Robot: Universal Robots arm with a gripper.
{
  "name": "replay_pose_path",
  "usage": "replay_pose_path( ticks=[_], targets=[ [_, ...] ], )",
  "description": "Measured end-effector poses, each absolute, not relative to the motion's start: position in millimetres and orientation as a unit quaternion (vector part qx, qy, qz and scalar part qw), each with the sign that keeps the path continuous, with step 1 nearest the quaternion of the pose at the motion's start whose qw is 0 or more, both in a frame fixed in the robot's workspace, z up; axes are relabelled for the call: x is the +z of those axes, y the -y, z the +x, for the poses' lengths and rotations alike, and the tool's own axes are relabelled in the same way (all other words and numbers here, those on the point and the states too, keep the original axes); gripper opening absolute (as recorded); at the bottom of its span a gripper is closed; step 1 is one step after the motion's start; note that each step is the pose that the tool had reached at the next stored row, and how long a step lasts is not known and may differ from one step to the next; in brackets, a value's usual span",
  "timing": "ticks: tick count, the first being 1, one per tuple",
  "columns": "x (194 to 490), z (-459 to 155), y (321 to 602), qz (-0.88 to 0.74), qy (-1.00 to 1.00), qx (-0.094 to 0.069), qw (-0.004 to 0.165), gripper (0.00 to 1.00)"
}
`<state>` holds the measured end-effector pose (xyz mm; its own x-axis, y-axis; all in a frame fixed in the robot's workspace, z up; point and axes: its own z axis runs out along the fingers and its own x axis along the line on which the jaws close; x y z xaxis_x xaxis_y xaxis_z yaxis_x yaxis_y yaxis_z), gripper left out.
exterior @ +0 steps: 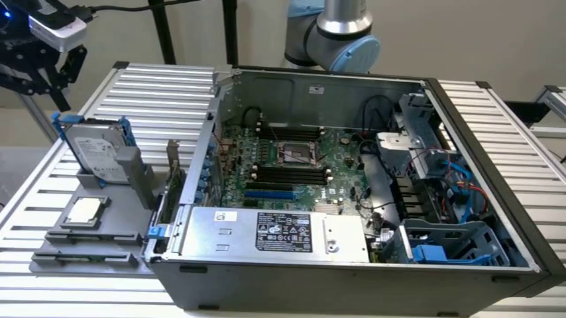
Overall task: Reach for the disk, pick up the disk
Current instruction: 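Pick up the disk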
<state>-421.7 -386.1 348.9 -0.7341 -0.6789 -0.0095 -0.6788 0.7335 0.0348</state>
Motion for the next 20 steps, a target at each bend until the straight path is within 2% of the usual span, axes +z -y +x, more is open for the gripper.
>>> replay_pose_path(
  ticks=[20],
  targets=[
    [348.9,-421.7,386.1,0.527,0.850,-0.014,-0.003,0.11]
  ],
)
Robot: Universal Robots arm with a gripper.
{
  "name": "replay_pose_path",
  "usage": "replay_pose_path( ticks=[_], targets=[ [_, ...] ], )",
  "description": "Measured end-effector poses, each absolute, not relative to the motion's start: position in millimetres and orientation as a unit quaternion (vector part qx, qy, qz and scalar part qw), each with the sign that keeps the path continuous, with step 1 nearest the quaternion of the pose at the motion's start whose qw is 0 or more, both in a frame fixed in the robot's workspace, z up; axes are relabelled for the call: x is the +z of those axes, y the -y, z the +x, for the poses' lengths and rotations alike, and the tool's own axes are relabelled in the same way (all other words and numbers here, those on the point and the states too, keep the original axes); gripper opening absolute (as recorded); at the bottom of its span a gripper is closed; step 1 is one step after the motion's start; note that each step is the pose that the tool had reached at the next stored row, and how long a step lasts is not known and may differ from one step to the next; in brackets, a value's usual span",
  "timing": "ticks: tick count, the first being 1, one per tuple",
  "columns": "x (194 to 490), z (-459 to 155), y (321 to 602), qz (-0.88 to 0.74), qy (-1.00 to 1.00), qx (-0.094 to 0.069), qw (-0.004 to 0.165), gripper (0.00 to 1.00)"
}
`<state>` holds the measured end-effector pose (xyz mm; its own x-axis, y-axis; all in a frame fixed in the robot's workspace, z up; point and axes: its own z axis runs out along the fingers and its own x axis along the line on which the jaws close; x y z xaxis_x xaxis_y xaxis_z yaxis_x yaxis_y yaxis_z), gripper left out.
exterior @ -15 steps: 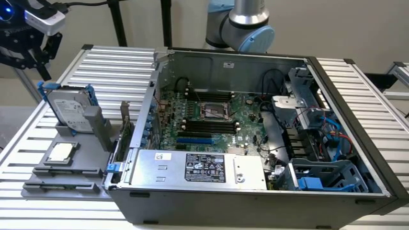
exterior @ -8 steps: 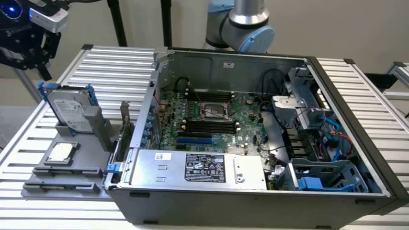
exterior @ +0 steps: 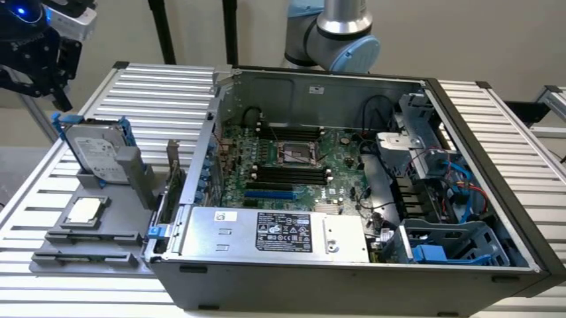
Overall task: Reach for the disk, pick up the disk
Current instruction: 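Pick up the disk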
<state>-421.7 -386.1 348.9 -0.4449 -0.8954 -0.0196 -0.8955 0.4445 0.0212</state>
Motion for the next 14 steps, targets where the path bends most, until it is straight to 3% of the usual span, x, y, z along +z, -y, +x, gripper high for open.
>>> replay_pose_path(
  ticks=[14],
  targets=[
    [348.9,-421.7,386.1,-0.631,-0.776,0.013,0.003,0.11]
  ],
)
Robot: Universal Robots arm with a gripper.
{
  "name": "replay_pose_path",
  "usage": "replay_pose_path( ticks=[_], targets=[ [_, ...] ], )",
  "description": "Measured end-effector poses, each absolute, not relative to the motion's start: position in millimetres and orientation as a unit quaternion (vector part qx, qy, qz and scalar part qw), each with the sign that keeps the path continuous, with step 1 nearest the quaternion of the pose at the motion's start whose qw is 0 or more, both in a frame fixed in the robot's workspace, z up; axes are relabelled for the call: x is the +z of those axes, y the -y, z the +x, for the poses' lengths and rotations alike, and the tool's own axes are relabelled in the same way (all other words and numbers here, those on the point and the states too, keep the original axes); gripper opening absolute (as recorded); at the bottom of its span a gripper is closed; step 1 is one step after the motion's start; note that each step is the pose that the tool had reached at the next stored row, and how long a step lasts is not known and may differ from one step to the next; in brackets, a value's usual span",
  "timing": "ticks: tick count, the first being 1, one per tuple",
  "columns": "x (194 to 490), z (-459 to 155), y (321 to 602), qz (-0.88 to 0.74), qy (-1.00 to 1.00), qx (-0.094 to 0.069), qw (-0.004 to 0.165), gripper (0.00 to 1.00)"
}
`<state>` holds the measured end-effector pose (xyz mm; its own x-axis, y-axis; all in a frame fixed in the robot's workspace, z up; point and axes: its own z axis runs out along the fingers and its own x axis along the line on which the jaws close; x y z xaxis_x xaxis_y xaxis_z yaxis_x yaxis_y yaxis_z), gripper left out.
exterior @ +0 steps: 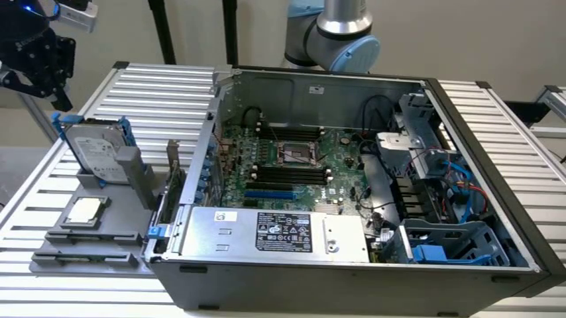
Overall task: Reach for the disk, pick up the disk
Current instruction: 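Pick up the disk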
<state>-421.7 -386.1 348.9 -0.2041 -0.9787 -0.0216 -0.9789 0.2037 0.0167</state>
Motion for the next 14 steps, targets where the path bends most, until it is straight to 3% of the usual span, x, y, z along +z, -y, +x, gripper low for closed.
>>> replay_pose_path(
  ticks=[14],
  targets=[
    [348.9,-418.2,386.1,-0.707,-0.707,0.014,0.002,0.11]
  ],
)
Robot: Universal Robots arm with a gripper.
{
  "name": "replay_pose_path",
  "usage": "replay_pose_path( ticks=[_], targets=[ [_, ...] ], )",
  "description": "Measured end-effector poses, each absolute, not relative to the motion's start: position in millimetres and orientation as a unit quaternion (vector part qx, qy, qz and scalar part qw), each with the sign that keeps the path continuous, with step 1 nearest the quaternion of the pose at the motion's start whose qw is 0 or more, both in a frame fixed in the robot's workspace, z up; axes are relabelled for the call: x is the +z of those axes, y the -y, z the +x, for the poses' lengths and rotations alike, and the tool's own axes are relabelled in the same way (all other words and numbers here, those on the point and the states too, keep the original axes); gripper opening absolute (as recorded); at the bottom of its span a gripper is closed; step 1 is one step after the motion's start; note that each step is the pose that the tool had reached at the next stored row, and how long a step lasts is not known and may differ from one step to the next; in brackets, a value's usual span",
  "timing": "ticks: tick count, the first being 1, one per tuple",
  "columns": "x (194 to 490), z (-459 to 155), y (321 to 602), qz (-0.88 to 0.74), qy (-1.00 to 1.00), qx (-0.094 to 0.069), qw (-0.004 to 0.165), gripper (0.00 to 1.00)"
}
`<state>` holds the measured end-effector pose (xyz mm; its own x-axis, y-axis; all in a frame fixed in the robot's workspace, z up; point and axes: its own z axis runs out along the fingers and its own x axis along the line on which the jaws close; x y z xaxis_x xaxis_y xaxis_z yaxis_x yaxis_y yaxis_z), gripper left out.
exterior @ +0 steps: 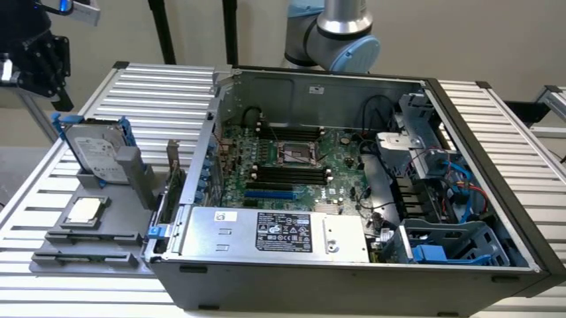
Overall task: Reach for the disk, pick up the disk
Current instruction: 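Pick up the disk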
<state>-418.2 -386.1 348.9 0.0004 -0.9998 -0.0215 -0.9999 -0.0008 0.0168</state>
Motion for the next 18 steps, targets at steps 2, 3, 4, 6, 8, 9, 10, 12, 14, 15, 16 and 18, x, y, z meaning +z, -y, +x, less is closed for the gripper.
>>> replay_pose_path(
  ticks=[2,3,4,6,8,9,10,12,14,15,16,18],
  targets=[
    [348.8,-416.8,386.0,-0.707,-0.707,0.014,0.002,0.11],
    [348.8,-416.8,386.0,-0.707,-0.707,0.014,0.002,0.11],
    [348.8,-416.8,386.1,-0.707,-0.707,0.014,0.002,0.12],
    [348.8,-416.7,386.1,-0.707,-0.707,0.014,0.002,0.18],
    [348.3,-416.6,386.0,-0.707,-0.707,0.014,0.002,0.30],
    [347.6,-416.6,386.1,-0.707,-0.707,0.013,0.002,0.36],
    [346.9,-416.6,386.1,-0.707,-0.707,0.013,0.001,0.42],
    [344.4,-416.6,386.1,-0.707,-0.707,0.013,0.001,0.48],
    [340.9,-416.7,386.1,-0.707,-0.707,0.013,0.001,0.48],
    [339.1,-416.7,386.1,-0.707,-0.707,0.013,0.001,0.54],
    [337.3,-416.6,386.1,-0.707,-0.707,0.013,0.001,0.54],
    [333.6,-416.6,386.1,-0.707,-0.707,0.013,0.001,0.54]
  ],
)
